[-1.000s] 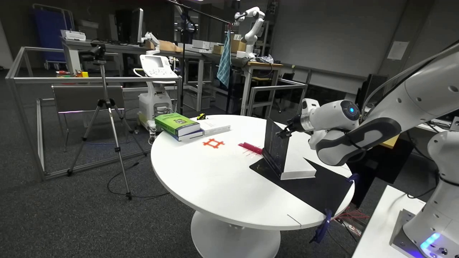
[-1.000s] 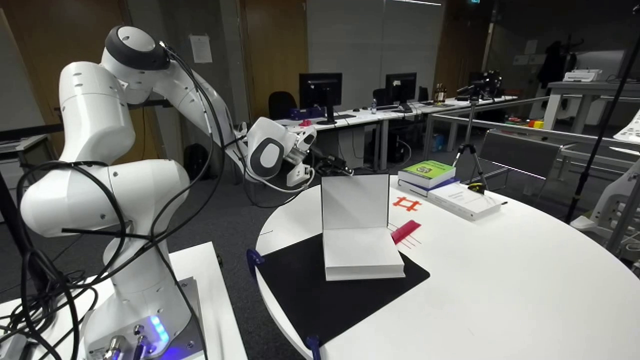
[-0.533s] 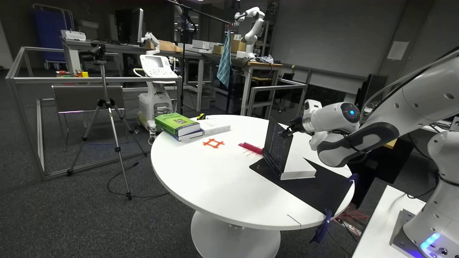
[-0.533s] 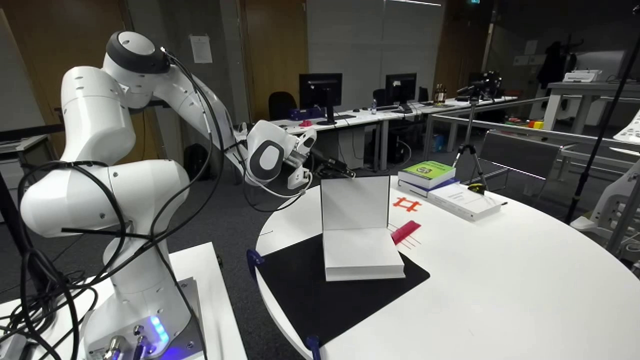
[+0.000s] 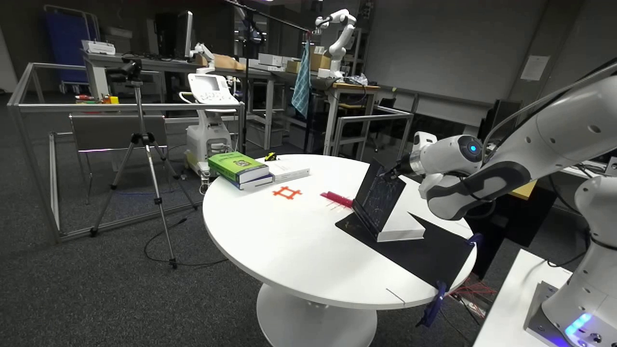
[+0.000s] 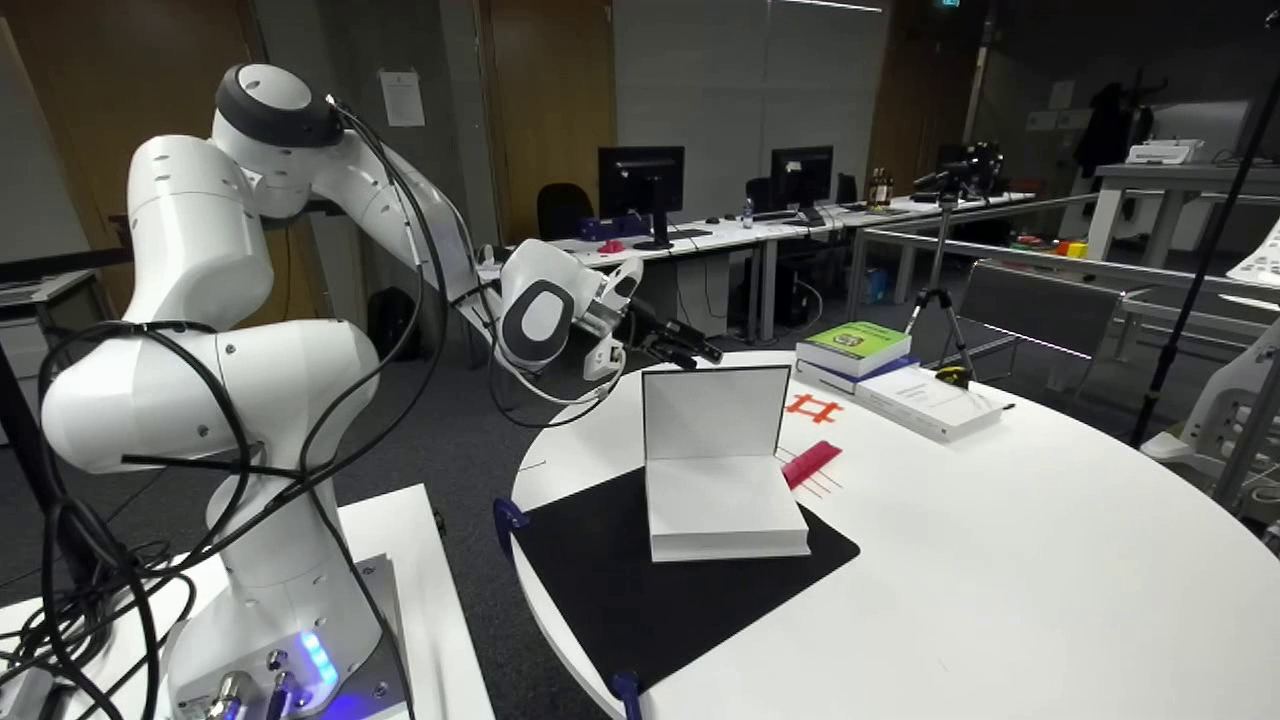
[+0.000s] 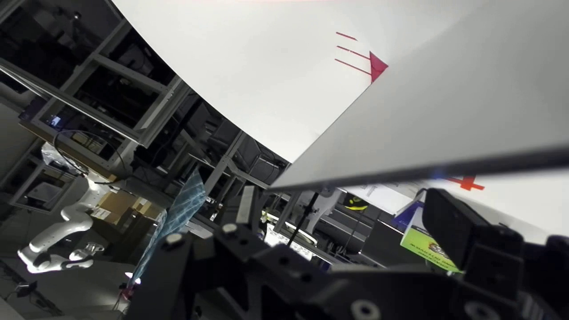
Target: Close the book
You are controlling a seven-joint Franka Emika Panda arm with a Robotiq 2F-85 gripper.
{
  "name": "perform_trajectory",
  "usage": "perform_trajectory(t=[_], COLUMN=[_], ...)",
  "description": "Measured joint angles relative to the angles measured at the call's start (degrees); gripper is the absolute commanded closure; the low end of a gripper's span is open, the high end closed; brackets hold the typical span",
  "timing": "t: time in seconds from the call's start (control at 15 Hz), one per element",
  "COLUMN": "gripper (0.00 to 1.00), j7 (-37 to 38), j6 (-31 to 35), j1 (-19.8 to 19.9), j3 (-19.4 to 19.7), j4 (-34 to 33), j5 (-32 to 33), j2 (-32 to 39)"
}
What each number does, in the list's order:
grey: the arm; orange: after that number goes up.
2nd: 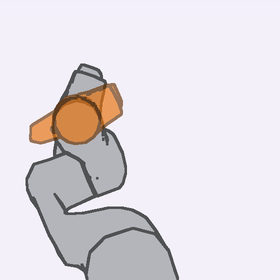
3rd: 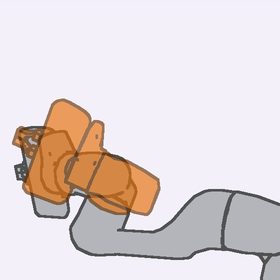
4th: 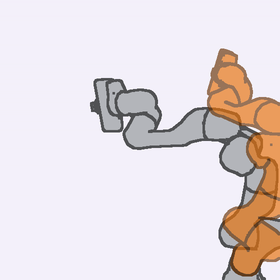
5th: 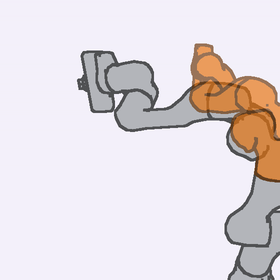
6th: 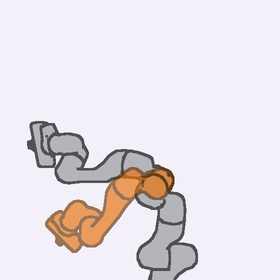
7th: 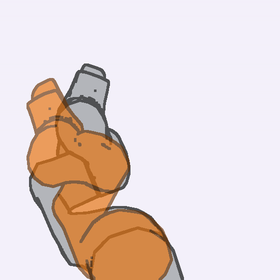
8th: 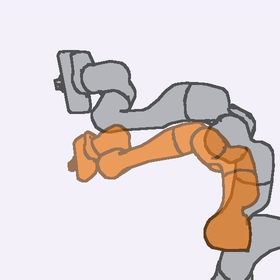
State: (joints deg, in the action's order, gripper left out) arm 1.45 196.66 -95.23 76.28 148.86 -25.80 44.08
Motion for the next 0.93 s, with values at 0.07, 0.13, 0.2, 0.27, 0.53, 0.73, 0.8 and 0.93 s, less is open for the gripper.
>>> perform_trajectory(t=[0.07,0.13,0.2,0.27,0.53,0.73,0.8,0.93], gripper=[0.0,0.0,0.0,0.0,0.0,0.0,0.0,0.0], j7=[0.2,0.3,0.4,0.6,1.8,2.5,2.6,2.8], j6=[-0.7,-1.4,-2.0,-2.6,-6.4,-13.1,-15.7,-20.6], j1=[0.2,0.5,0.7,1.0,1.1,0.4,0.1,-0.4], j3=[0.5,1.0,1.4,1.8,3.0,4.2,4.8,6.5], j4=[0.0,0.0,0.0,0.0,-0.4,-1.4,-1.9,-3.1], j5=[0.0,0.0,0.0,0.1,0.4,1.8,2.5,4.1], j2=[0.0,0.0,0.0,0.0,-0.5,-3.8,-5.5,-8.9])
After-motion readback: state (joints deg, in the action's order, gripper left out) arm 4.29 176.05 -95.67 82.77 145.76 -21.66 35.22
